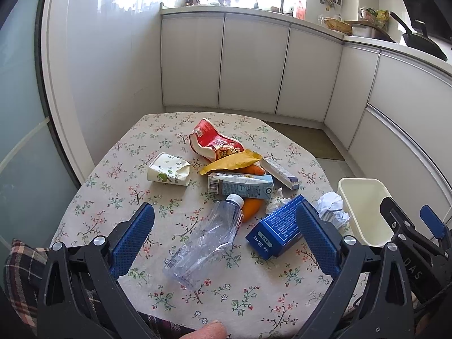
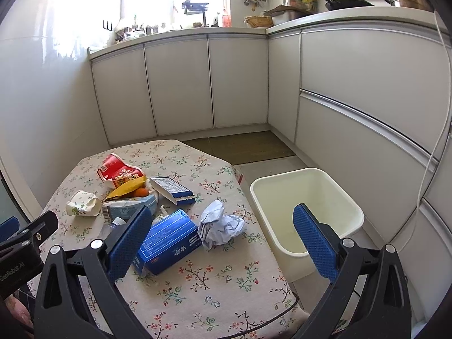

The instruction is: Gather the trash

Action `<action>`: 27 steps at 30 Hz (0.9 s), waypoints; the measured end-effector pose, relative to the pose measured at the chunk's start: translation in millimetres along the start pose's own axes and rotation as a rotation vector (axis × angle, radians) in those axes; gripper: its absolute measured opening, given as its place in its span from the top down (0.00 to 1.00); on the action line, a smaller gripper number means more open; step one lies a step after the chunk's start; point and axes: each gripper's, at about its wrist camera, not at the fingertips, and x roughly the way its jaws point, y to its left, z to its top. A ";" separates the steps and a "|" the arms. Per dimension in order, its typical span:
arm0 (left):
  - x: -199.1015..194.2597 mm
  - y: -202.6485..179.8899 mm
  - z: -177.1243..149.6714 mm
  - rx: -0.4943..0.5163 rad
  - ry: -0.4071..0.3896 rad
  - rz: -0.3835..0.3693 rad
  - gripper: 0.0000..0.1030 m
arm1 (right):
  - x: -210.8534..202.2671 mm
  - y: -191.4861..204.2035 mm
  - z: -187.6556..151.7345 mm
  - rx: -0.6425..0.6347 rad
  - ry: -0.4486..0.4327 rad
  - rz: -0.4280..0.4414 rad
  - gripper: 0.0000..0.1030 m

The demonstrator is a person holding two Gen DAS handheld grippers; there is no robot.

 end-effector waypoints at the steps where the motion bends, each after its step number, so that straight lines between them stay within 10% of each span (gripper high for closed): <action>1: 0.1 0.0 -0.6 -0.001 0.000 0.001 0.07 | -0.3 5.2 -1.2 -0.014 -0.004 0.000 0.06; 27: -7.3 1.5 6.4 0.007 0.022 -0.016 0.07 | -20.7 5.0 3.2 -0.007 -0.106 0.005 0.06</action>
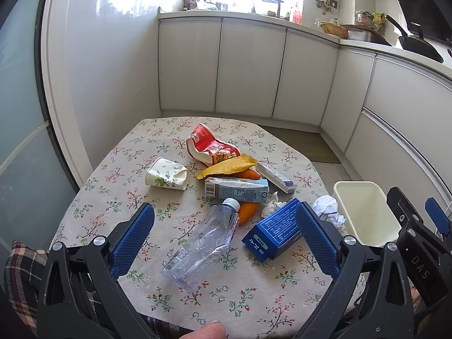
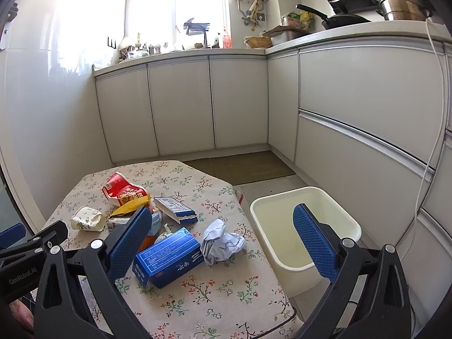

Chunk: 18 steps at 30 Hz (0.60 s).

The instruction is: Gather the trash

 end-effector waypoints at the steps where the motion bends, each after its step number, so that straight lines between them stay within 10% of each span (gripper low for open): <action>1: -0.5 -0.3 0.3 0.000 0.000 -0.001 0.07 | -0.4 0.1 0.3 0.002 -0.001 0.001 0.06; 18: -9.6 -2.6 5.4 -0.014 -0.040 -0.031 0.07 | -9.7 0.3 1.5 -0.010 -0.041 -0.001 0.06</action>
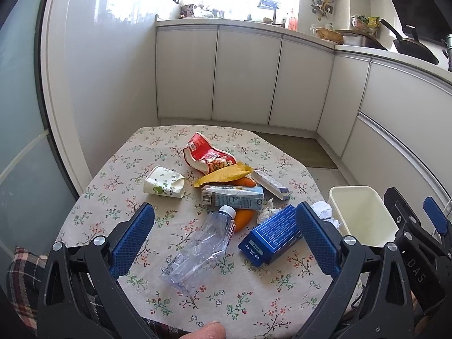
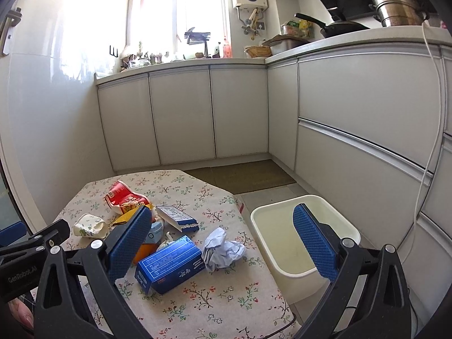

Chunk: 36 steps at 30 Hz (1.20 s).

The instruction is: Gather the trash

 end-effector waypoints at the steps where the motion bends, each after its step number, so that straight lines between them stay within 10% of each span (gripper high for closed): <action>1: -0.4 -0.3 0.1 0.001 -0.001 0.000 0.07 | -0.8 0.0 0.5 0.001 -0.004 0.000 0.06; 11: -2.6 1.3 2.4 -0.030 -0.021 -0.024 0.07 | -0.6 -2.7 3.7 0.013 -0.006 -0.011 0.06; 36: 151.8 41.1 78.8 -0.001 0.245 0.001 0.07 | 159.2 -29.3 21.4 0.030 0.489 0.056 0.06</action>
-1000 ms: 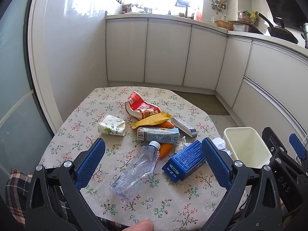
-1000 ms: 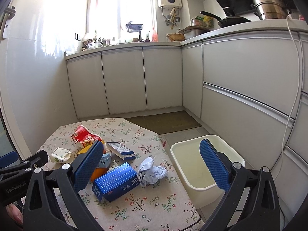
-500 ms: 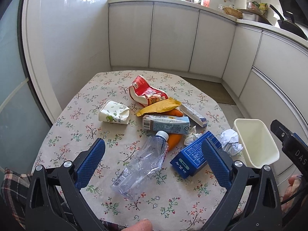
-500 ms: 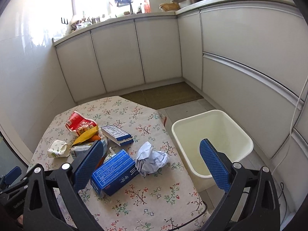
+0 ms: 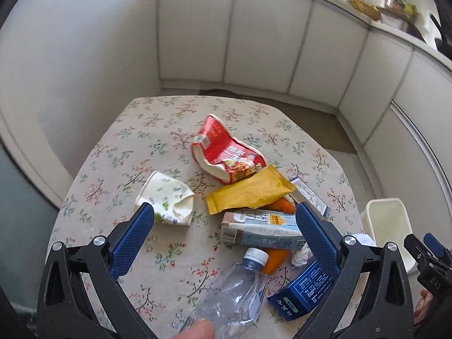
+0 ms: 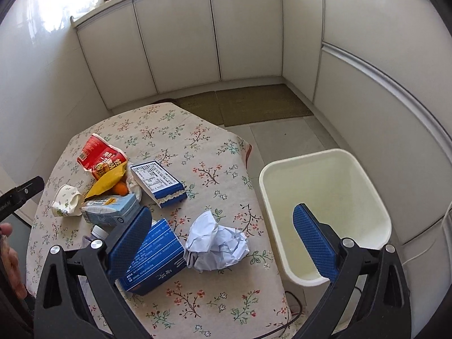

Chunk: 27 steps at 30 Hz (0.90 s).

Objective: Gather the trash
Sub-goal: 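Grasp the yellow wrapper with the left tool while the right tool grasps the crumpled paper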

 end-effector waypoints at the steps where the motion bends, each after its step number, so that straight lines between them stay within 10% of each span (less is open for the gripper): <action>1: 16.9 -10.4 4.7 0.086 0.073 -0.012 0.07 | 5.8 -5.1 -2.3 0.023 0.020 0.013 0.06; 4: 55.7 -33.8 5.0 0.214 0.218 -0.021 0.07 | 21.2 -16.2 -6.4 0.089 0.095 0.058 0.06; 15: 126.4 -74.8 11.0 0.354 0.227 0.075 0.10 | 24.6 -25.1 2.2 0.086 0.080 0.045 0.06; 27: 133.4 -38.5 22.3 0.226 0.207 0.031 0.86 | 36.2 -27.6 3.9 0.098 0.120 0.039 0.06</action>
